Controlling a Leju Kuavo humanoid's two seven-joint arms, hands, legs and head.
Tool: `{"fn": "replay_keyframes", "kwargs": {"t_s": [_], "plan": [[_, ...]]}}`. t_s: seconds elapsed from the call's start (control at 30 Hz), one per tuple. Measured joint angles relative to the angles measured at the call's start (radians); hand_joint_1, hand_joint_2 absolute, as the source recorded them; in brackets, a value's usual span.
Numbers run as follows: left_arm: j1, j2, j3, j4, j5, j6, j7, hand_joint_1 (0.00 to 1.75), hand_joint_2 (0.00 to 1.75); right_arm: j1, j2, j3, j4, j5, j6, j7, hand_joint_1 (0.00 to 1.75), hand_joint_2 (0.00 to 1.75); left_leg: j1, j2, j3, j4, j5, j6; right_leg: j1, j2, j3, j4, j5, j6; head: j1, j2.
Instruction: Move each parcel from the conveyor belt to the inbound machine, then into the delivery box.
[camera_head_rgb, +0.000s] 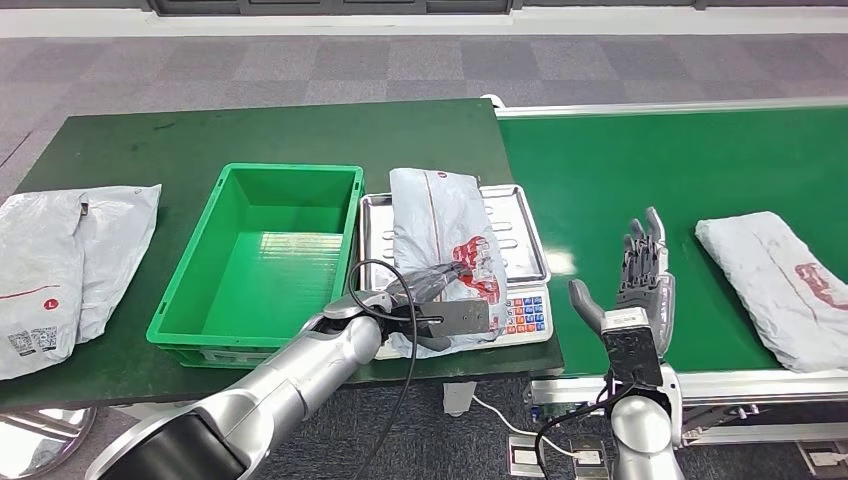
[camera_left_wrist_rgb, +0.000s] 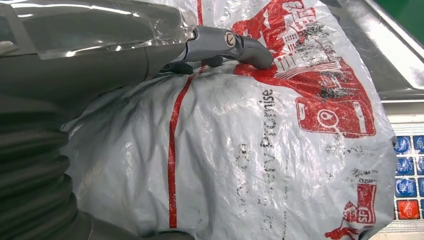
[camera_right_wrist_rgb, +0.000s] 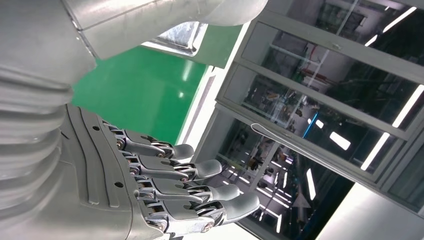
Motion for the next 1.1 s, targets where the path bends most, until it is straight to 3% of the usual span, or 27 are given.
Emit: {"fn": "replay_keyframes", "kwargs": {"t_s": [1.1], "plan": [[-0.006,-0.005,-0.001,0.013,0.000,0.000,0.000,0.00,1.75,0.000,0.003,0.000,0.000,0.000,0.000,0.000,0.00,1.75,0.000,0.000,0.001,0.000,0.000,0.000,0.000,0.000,0.001,0.000,0.000,0.000,0.000,0.000]]}}
